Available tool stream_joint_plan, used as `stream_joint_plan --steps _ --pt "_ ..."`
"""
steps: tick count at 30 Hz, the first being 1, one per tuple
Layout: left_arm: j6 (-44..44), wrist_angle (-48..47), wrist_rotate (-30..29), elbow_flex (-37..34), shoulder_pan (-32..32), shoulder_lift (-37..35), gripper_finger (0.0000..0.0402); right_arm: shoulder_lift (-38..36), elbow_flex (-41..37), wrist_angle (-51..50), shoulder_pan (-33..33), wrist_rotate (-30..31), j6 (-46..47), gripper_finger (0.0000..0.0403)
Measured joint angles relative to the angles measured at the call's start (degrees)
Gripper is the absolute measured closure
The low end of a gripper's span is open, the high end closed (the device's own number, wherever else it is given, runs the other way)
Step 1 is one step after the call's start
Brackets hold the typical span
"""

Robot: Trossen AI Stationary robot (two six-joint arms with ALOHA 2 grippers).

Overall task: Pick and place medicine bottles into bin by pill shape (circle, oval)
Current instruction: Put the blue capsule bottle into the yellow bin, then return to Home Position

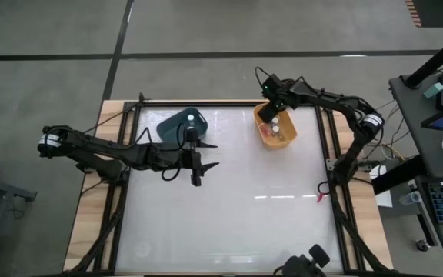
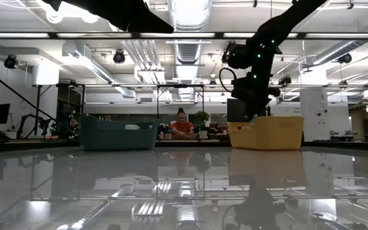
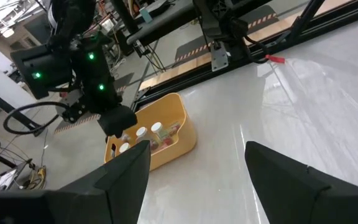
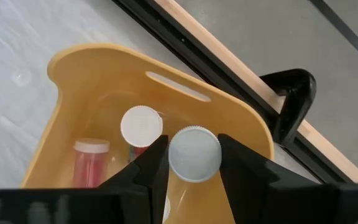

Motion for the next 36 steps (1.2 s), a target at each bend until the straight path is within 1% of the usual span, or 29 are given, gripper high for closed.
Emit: stream_joint_plan --steps 12,25,28,36 --pt "-0.02 0.02 0.0 -0.04 0.0 0.01 0.0155 2.49 0.0 1.31 0.0 0.04 0.02 0.0282" --pt "-0.04 0.02 0.0 -0.04 0.0 0.01 0.0155 2.55 0.0 1.24 0.0 0.02 0.67 0.028" --pt "-0.04 0.02 0.0 -0.04 0.0 0.01 0.0155 2.55 0.0 1.24 0.0 0.04 0.71 0.0269" --pt "-0.07 0.02 0.0 -0.04 0.0 0.01 0.0155 2.55 0.0 1.14 0.0 0.06 1.97 0.0222"
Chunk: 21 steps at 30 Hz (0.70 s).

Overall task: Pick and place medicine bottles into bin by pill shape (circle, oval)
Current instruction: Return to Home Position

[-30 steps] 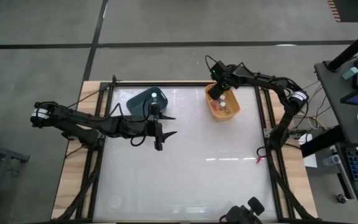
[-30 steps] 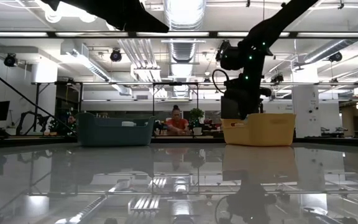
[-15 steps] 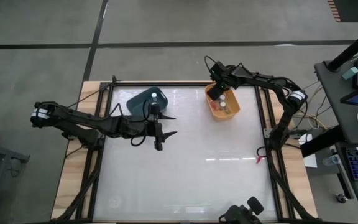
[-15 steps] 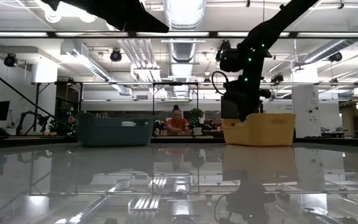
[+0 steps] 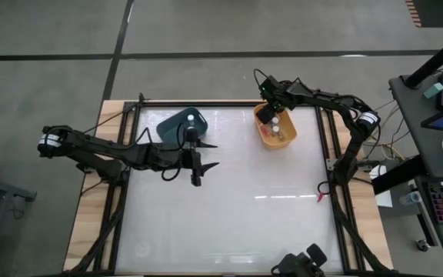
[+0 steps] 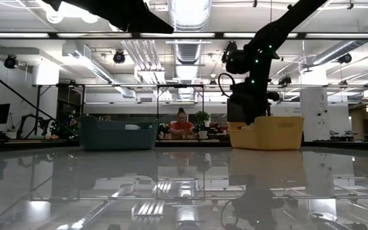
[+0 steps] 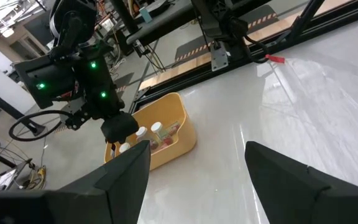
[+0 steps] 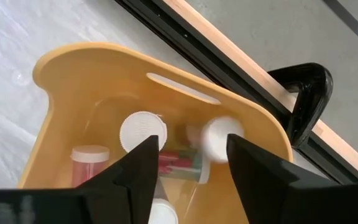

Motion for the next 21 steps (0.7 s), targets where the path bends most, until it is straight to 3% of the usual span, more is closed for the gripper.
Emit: stream_joint_plan --steps 12,21 --pt "0.0 0.02 0.0 0.0 0.0 0.0 0.0155 -2.81 -0.02 -0.83 0.63 -0.03 0.78 0.0204" --pt "-0.04 0.02 0.0 0.0 0.0 0.0 0.0155 -9.85 -0.48 -2.2 7.05 -0.05 1.95 0.0204"
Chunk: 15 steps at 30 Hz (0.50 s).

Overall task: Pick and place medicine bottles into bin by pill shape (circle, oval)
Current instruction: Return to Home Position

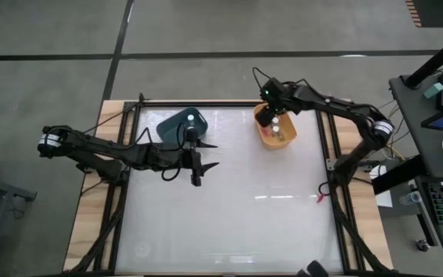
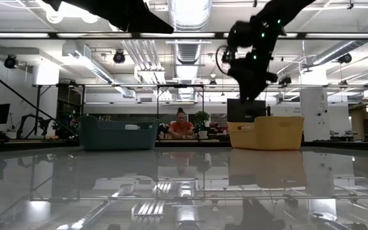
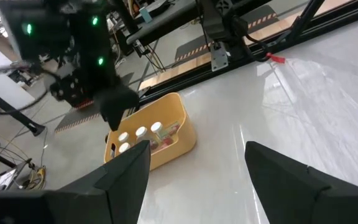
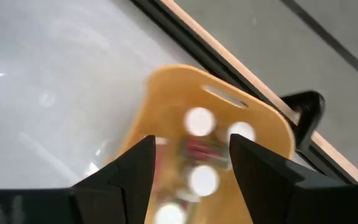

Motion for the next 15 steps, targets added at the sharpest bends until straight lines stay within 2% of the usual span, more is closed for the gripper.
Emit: stream_joint_plan --steps 7,11,15 --pt "-0.45 -1.27 0.0 0.0 0.0 0.0 0.0155 -7.75 -5.7 5.75 9.97 0.03 -0.49 0.021" --pt "-1.49 -7.68 0.02 -0.02 0.0 -1.37 0.0155 -13.0 -12.24 15.22 17.12 0.01 -1.74 0.0223" --pt "-2.99 -13.83 0.09 -0.75 -0.13 -5.61 0.0156 -18.65 -19.85 26.27 23.75 0.02 -4.98 0.0239"
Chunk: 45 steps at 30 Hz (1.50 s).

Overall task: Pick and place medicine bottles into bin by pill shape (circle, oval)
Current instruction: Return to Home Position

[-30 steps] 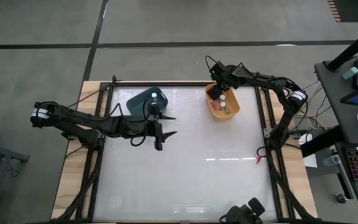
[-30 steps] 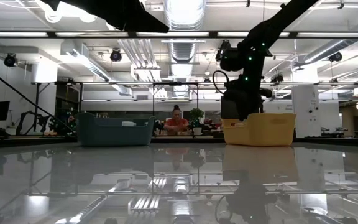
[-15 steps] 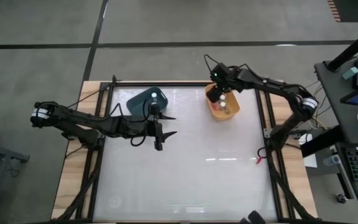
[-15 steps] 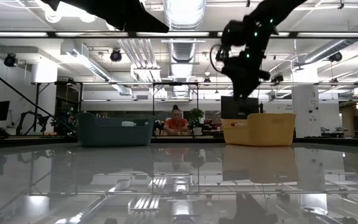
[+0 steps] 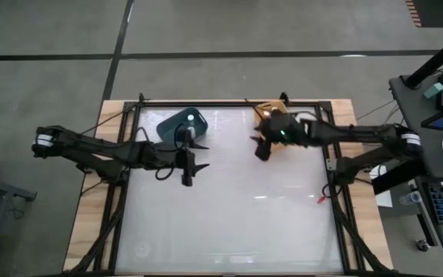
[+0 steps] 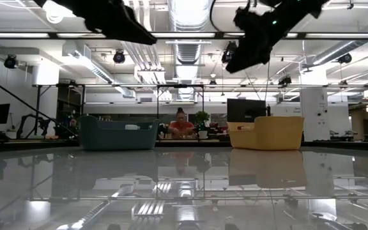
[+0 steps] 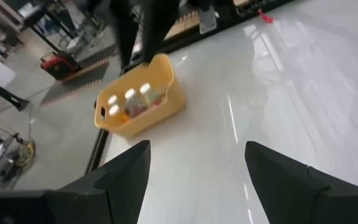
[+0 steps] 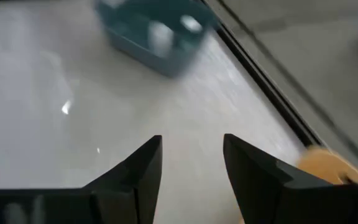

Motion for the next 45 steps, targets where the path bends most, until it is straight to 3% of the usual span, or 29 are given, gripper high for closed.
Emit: stream_joint_plan --steps 6,10,24,34,45 --pt "-1.67 -2.2 0.39 -5.7 -0.37 -9.92 0.0156 -8.68 -11.38 15.35 8.02 -0.01 -8.63 0.027" --pt "-1.98 -1.21 0.39 -10.19 -0.42 -17.25 0.0156 -14.32 -17.49 21.43 10.0 0.0 -10.49 0.0293" --pt "-1.64 0.71 0.43 -19.75 -0.39 -35.24 0.0156 -31.71 -28.82 22.47 9.85 -1.21 -13.91 0.0367" --pt "-0.35 0.7 1.55 -24.56 -0.37 -43.06 0.0156 -41.52 -33.55 22.85 9.85 -3.41 -15.65 0.0371" --pt "-2.35 2.42 1.69 -29.65 -0.39 -54.7 0.0156 -53.5 -42.3 26.84 9.85 -9.8 -15.86 0.0371"
